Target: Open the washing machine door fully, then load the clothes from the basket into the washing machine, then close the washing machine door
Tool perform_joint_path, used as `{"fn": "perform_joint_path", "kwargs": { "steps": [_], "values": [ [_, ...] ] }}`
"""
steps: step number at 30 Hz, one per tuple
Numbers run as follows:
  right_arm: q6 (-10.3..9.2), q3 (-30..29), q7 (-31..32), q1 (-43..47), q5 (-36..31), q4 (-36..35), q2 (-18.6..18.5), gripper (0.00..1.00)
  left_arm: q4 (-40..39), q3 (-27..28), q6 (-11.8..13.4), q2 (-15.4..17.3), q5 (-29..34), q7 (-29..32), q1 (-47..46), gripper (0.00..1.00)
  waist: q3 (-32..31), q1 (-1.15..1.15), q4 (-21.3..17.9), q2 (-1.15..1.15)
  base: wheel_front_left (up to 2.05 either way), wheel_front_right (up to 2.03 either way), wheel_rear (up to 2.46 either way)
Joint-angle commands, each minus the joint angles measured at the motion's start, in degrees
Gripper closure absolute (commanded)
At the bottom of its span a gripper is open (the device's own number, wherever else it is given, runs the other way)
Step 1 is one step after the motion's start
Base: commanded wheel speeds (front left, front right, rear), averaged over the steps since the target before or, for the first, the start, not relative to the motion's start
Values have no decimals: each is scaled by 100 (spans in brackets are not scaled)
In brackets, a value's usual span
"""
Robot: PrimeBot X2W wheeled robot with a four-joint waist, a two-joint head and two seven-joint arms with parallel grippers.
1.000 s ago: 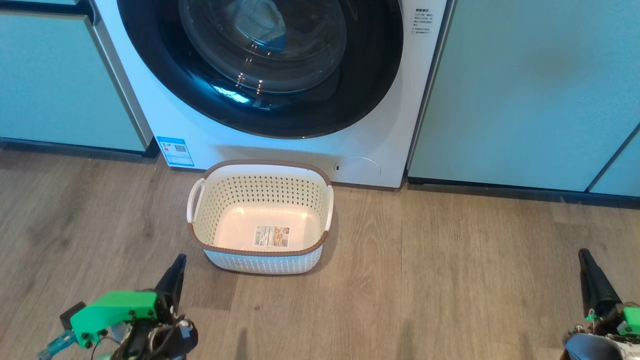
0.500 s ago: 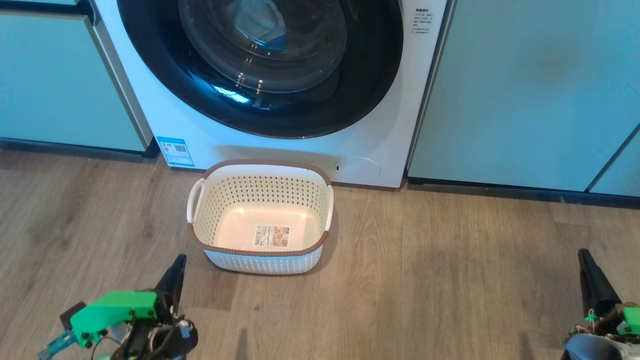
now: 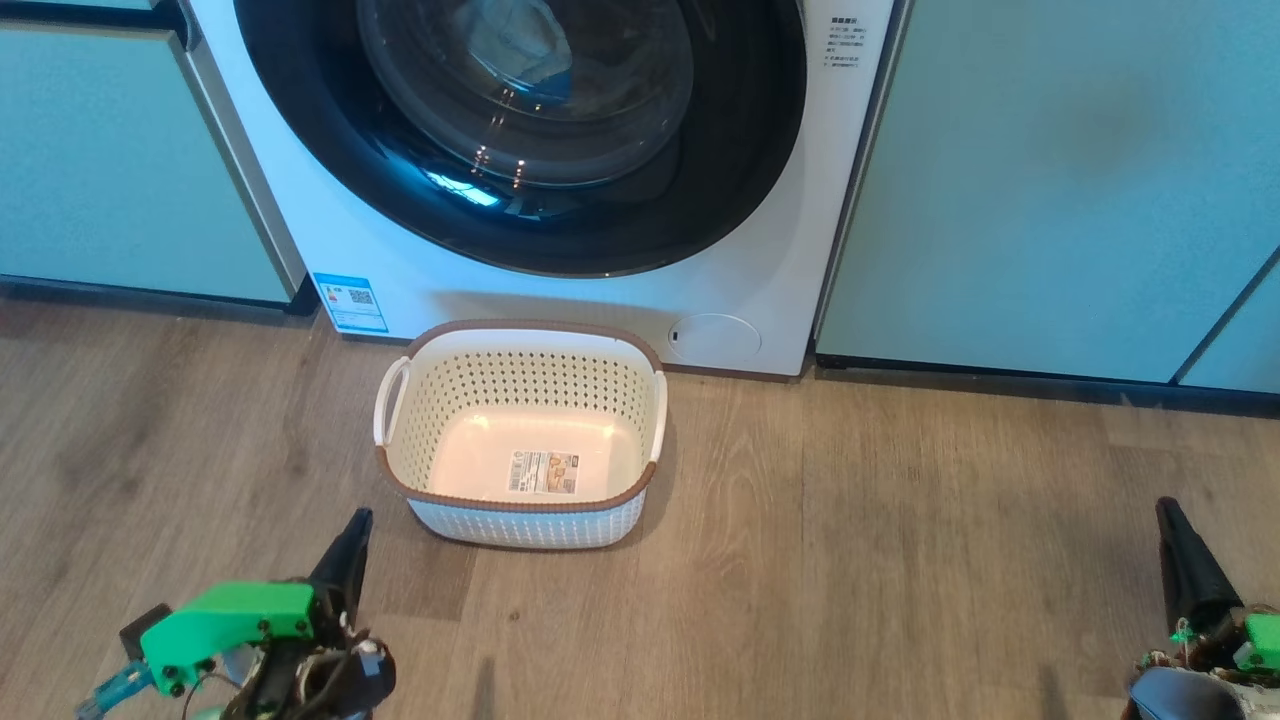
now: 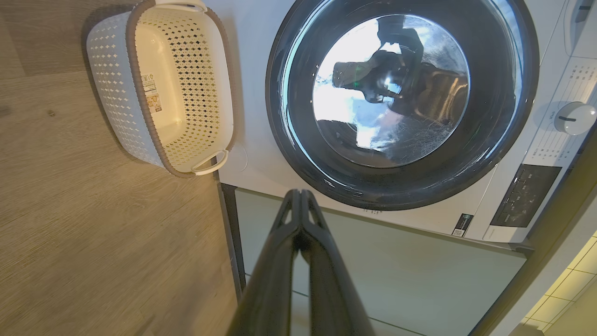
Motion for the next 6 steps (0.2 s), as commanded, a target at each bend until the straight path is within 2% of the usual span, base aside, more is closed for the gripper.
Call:
{"fn": "perform_joint_path", "kwargs": {
  "steps": [1, 6],
  "values": [
    [25, 87, 39, -318, -36, -180, -29, 100, -205, 242, -40, 51, 51, 43, -178, 100, 0, 0, 0, 0, 0, 0, 0],
    [25, 84, 40, -318, -38, -180, -28, 100, -205, 244, -40, 49, 53, 45, -178, 100, 0, 0, 0, 0, 0, 0, 0]
  ]
}}
